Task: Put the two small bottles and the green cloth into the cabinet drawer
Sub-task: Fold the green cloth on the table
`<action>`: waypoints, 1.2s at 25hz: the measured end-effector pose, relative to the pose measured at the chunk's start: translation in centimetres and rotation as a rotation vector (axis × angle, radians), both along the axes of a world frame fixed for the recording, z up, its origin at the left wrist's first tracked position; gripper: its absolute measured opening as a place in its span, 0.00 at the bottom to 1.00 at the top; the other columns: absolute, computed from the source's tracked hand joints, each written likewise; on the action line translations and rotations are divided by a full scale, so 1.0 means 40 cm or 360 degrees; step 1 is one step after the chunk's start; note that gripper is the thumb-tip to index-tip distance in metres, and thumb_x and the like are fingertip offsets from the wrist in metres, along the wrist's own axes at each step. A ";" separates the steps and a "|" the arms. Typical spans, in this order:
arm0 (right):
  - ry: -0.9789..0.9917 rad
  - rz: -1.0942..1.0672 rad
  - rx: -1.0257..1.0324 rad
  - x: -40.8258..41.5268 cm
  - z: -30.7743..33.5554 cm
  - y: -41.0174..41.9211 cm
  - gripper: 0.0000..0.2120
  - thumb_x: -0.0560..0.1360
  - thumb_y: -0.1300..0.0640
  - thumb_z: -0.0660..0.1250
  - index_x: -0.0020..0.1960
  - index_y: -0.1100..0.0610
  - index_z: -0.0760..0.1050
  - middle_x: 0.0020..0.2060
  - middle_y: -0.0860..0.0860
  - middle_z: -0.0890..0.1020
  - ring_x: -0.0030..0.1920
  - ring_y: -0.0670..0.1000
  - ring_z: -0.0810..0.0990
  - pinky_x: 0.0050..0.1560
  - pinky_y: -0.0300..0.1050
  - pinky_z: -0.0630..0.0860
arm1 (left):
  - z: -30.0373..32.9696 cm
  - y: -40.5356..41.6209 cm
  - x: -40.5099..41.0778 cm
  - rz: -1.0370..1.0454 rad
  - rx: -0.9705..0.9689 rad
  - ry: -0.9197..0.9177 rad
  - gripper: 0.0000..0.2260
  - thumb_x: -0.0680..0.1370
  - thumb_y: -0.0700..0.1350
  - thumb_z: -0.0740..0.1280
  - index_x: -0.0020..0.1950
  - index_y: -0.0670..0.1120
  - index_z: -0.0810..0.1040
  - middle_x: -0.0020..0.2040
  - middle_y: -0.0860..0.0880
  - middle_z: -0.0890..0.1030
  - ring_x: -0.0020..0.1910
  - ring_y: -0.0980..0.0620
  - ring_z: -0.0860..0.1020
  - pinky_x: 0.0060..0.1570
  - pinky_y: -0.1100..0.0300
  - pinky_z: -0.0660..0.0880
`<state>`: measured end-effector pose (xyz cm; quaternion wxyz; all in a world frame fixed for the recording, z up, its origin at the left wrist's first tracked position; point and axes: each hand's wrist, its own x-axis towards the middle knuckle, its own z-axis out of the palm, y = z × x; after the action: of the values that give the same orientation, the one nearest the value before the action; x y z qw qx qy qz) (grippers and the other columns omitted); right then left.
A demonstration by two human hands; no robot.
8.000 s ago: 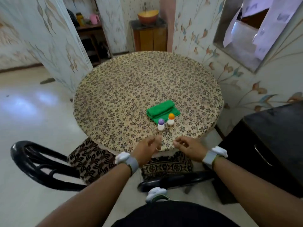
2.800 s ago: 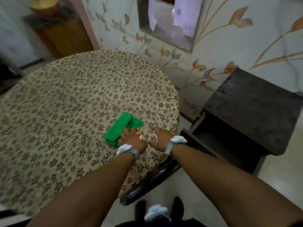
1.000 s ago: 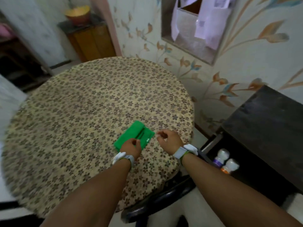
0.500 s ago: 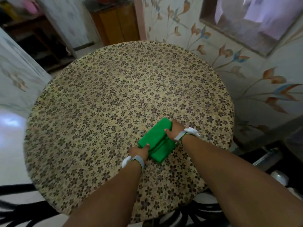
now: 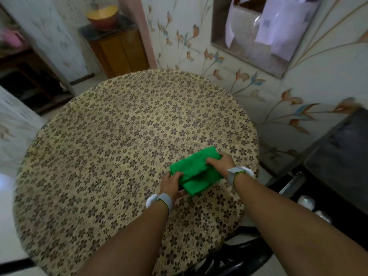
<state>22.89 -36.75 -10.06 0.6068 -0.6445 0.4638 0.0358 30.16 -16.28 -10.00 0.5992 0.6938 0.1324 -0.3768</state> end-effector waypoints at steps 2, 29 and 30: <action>-0.0140 -0.0301 0.0065 -0.130 0.075 -0.071 0.32 0.69 0.55 0.79 0.68 0.55 0.68 0.59 0.58 0.79 0.56 0.61 0.81 0.56 0.57 0.80 | 0.048 -0.088 -0.038 -0.0182 -0.0115 -0.0020 0.12 0.79 0.43 0.69 0.63 0.46 0.78 0.55 0.41 0.83 0.49 0.39 0.84 0.46 0.46 0.83; 0.0523 0.0163 -0.1642 -1.176 0.054 -0.087 0.38 0.58 0.28 0.72 0.63 0.44 0.71 0.54 0.47 0.73 0.52 0.51 0.73 0.47 0.50 0.68 | 0.067 -0.572 -0.672 -0.2712 -0.0398 -0.2068 0.38 0.61 0.56 0.77 0.70 0.52 0.73 0.71 0.49 0.69 0.70 0.49 0.66 0.68 0.54 0.68; 0.0494 0.0078 -0.1670 -1.165 0.058 -0.101 0.33 0.60 0.31 0.72 0.60 0.45 0.72 0.51 0.47 0.74 0.50 0.53 0.76 0.45 0.49 0.67 | 0.074 -0.576 -0.676 -0.2543 -0.0373 -0.2061 0.33 0.63 0.54 0.76 0.67 0.52 0.75 0.68 0.50 0.72 0.67 0.49 0.69 0.67 0.53 0.71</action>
<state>-23.70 -40.81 -7.73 0.1274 -0.8585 0.4882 -0.0915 3.13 -39.34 -7.04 0.1946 0.5866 -0.7519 -0.2297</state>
